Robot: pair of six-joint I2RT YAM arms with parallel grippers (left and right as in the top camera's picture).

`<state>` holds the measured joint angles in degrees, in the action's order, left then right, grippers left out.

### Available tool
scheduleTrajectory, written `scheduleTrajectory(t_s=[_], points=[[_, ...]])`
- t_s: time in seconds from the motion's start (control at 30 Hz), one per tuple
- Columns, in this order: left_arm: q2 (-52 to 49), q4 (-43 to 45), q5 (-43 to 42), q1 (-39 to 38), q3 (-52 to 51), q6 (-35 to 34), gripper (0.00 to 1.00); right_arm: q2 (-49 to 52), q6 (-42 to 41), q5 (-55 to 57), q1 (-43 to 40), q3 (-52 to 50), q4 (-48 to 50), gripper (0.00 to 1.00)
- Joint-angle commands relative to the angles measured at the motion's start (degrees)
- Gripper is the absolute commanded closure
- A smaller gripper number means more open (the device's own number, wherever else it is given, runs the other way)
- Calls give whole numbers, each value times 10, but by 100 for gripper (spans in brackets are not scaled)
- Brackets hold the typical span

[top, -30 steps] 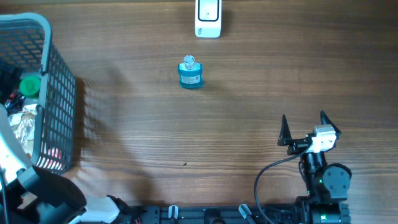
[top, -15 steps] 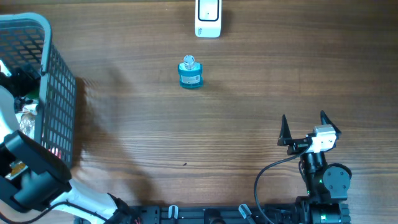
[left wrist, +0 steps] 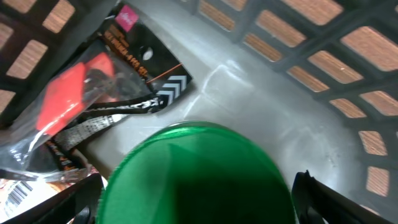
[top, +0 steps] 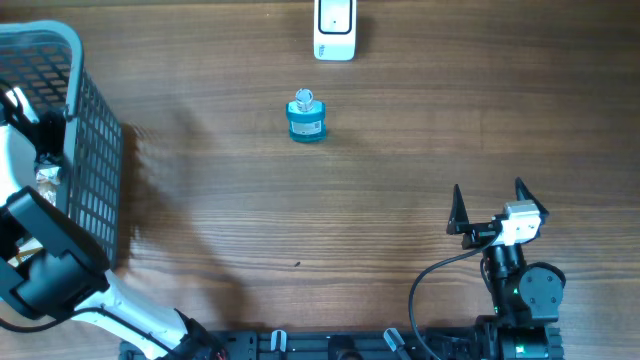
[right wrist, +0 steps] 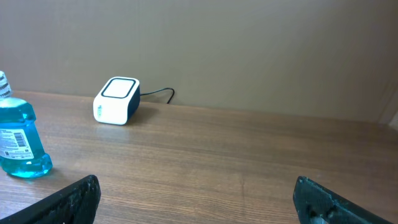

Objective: Scan the item barcode
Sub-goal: 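Move the left gripper back over the basket above the green-lidded jar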

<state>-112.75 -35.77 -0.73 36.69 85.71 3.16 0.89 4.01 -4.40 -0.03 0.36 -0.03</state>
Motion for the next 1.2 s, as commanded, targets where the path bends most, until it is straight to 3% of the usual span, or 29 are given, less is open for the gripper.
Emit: scheduleTrajectory(t_s=[0.0,0.07,0.47,0.73,1.17], points=[[-2,-3,3,-5,-1,-6,8,-5,4,5,1,-1,2,0],[-2,-5,3,-5,-1,-6,8,-5,4,5,1,-1,2,0],[-2,-17,18,-4,-1,-11,35,-5,4,5,1,-1,2,0],[48,-31,36,-4,-1,-39,34,-5,4,5,1,-1,2,0],[283,-139,29,-4,17,-112,32,-5,4,5,1,-1,2,0]])
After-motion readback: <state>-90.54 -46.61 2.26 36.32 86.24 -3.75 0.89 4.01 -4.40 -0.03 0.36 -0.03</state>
